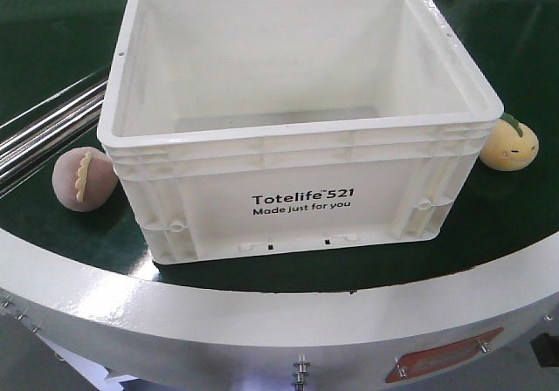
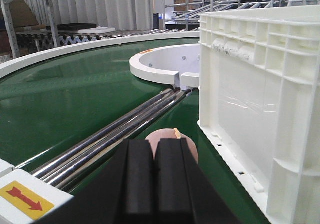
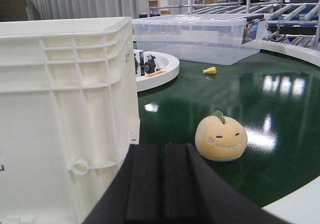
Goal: Place moving items into box and shelve
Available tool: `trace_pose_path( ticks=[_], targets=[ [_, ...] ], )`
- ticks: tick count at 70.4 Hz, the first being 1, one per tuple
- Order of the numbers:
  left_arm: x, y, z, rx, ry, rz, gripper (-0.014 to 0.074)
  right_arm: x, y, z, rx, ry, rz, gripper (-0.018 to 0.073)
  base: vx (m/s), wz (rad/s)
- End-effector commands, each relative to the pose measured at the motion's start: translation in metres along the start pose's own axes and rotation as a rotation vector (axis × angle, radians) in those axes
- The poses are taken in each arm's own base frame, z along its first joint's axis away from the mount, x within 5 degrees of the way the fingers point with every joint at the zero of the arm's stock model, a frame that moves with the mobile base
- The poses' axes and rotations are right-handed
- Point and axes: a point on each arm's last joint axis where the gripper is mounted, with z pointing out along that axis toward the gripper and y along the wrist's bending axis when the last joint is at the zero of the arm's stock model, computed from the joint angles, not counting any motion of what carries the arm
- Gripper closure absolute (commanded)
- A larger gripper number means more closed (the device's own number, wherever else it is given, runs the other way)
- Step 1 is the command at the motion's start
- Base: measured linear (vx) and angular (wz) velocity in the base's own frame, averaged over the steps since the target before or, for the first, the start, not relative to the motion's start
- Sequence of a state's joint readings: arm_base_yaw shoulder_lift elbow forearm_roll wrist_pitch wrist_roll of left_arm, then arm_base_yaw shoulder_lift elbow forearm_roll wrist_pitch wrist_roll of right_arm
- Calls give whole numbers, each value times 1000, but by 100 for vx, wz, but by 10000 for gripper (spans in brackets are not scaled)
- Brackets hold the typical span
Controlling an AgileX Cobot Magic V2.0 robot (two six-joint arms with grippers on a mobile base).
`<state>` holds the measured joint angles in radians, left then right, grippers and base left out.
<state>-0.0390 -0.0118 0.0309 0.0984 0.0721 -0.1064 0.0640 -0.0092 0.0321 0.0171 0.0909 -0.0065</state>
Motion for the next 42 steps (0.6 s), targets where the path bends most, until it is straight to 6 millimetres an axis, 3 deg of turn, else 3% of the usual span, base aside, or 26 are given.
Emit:
trace_pose_path(
  ticks=[1,42],
  targets=[
    [-4,-1,-1,6,-84,-19,622,-7,0,-1,0,-88,-8,574,0,0],
    [-5,-1,-1,7,-93,-20,622,-7,0,-1,0,-88,-8,574,0,0]
  ],
)
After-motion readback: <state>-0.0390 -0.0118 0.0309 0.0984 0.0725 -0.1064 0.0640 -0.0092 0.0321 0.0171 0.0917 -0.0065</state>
